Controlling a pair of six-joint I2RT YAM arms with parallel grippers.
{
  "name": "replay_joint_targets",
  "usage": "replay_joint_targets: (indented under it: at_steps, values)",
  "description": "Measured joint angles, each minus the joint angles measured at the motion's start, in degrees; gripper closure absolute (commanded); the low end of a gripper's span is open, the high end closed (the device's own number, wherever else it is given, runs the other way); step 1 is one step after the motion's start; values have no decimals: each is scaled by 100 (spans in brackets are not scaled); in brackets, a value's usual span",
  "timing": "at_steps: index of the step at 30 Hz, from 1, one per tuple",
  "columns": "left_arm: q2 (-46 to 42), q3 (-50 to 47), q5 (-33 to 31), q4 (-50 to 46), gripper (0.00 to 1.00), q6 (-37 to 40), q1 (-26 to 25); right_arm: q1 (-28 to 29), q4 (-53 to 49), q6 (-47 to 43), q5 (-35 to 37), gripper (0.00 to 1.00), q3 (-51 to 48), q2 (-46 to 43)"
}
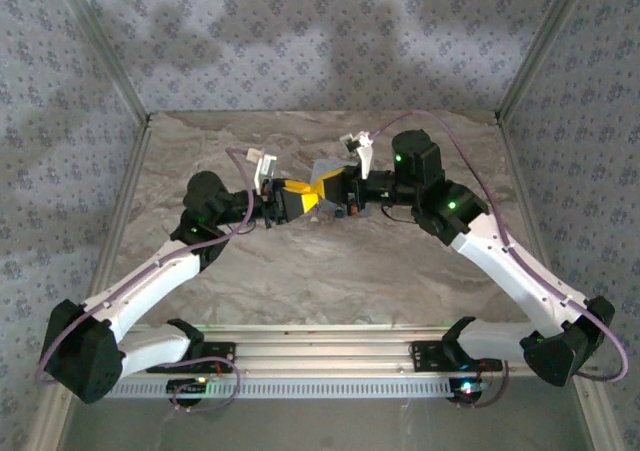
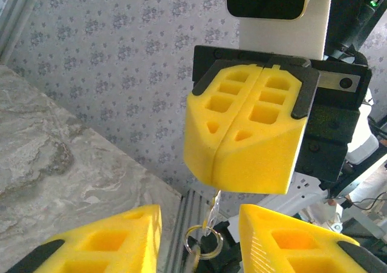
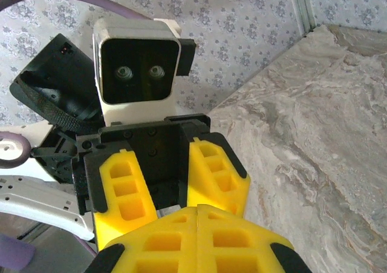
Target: Unlock the padlock with the key
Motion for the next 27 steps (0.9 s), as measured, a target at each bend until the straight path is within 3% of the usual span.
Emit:
replay_joint_targets:
  at_steps: [17,22,27]
  values:
    - [2,-7,0,105,75,-2,-61,2,247,122,2,100,-52,-26]
    - [2,-7,33,111,100,-37,-61,2,256,125,4,100,-52,-26]
    - [2,-9,15,127,100,15,-61,-4,286,129,7,100,-52,-26]
